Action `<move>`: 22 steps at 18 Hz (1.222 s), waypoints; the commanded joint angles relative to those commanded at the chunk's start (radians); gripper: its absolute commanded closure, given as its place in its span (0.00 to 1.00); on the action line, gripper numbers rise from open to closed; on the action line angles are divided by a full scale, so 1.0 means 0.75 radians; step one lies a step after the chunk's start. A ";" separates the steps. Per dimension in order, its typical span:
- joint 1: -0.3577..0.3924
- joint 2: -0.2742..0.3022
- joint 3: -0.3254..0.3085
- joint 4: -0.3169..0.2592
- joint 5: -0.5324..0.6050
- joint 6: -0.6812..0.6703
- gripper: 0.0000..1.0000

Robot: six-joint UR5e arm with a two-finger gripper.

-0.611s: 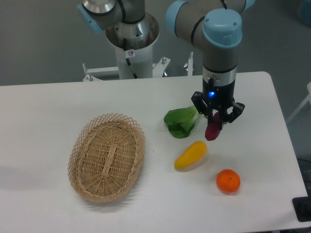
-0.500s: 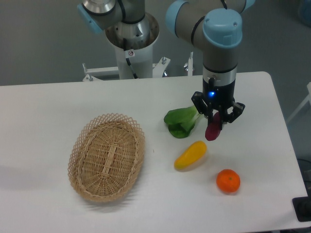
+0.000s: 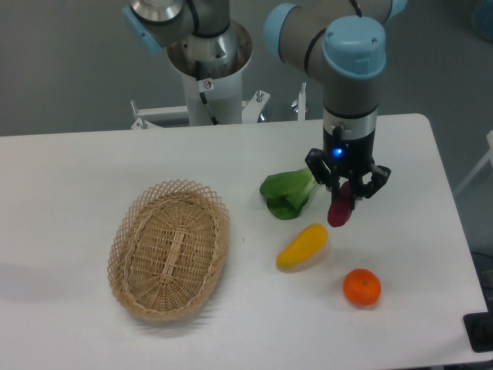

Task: Place the sweet potato on the table
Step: 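Lift the held purple sweet potato slightly with the gripper, then carry the sweet potato toward the table beside the basket and lower it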

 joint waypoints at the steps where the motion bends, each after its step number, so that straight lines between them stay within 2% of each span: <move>1: -0.004 -0.008 0.012 0.000 0.000 -0.004 0.70; 4: -0.039 -0.033 0.021 0.004 -0.002 -0.090 0.70; 5: -0.063 -0.045 0.023 0.026 -0.002 -0.124 0.70; 8: -0.147 -0.112 0.021 0.196 0.008 -0.298 0.70; 11: -0.221 -0.186 0.031 0.284 0.020 -0.456 0.70; 14: -0.292 -0.274 0.047 0.292 0.051 -0.485 0.70; 18: -0.337 -0.399 0.059 0.307 0.057 -0.407 0.70; 22: -0.362 -0.460 0.070 0.309 0.059 -0.403 0.70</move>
